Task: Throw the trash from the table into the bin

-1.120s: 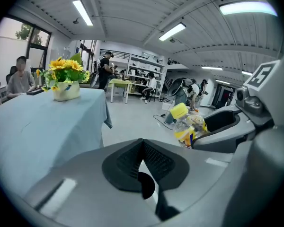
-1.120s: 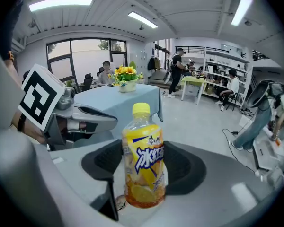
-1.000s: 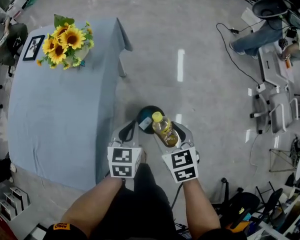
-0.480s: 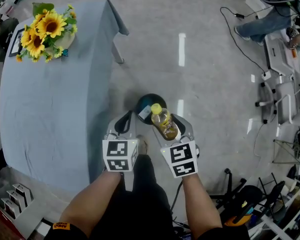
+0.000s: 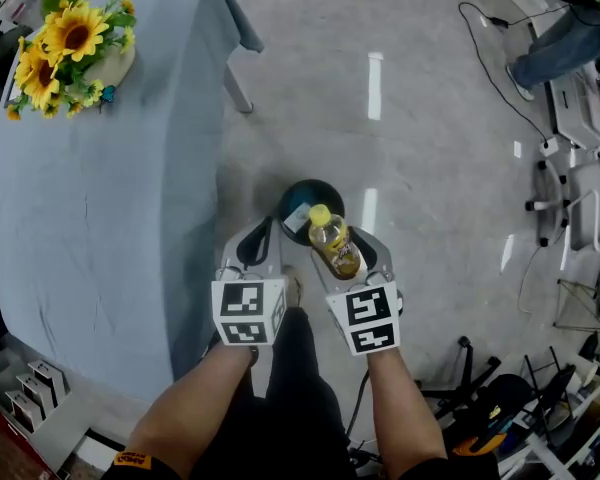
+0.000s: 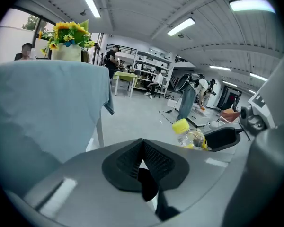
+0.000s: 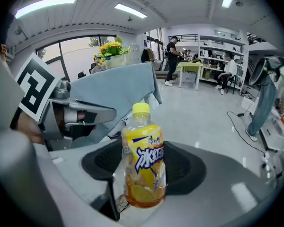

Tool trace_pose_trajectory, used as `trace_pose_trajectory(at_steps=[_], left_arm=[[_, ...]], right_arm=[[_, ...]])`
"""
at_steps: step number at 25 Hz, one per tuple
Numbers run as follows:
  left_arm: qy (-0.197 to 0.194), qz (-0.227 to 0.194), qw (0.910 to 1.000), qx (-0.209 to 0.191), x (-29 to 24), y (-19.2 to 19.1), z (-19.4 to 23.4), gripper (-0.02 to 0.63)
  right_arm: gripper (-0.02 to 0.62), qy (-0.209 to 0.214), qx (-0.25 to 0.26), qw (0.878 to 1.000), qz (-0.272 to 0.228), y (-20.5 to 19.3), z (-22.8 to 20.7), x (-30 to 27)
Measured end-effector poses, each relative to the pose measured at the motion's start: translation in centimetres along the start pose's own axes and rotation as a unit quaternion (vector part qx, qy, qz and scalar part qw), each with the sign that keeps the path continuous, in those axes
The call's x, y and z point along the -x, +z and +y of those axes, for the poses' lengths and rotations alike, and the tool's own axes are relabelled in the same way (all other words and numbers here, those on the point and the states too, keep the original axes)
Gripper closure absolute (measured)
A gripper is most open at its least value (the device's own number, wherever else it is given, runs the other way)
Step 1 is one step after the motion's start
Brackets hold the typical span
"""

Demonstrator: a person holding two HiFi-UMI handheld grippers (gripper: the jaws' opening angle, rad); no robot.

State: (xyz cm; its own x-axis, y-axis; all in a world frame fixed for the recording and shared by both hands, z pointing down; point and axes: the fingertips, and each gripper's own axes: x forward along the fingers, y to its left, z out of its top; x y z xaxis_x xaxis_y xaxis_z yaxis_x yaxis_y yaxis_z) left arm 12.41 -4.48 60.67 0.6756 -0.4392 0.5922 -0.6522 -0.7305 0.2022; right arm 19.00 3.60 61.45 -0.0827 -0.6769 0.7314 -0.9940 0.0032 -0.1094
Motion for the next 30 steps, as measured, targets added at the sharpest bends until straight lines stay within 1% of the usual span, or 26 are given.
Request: trace_pose_trajectory(at_steps=[4,12,22,30], left_arm=[[0.004,0.005,1.0000,0.008,-1.2,-1.6,0.2,0.598],[0.022,0.019,0.9995,0.011,-3.6,-5.5,1.4,0.598],[0.034,0.034,0.9988,0.007,-7.3,-10.0,3.2,0.598],[0.033,0.058,0.9977,0.002,-10.2,-14.9,4.1,0.598]], right_arm=[[0.319,-0.005,-0.011,1.000,0.004,-1.5,-0.7,-1.3],[0.319,0.004,-0.019,1.000,0.016,-4.8,-1.0,-4.5],[0.319,0.003,-0.035,0.999,0.024,-8.8,-1.9,-9.3],[0.319,-0.001,-0.049,0.998,0.039,-12.6,-3.3,-12.8]])
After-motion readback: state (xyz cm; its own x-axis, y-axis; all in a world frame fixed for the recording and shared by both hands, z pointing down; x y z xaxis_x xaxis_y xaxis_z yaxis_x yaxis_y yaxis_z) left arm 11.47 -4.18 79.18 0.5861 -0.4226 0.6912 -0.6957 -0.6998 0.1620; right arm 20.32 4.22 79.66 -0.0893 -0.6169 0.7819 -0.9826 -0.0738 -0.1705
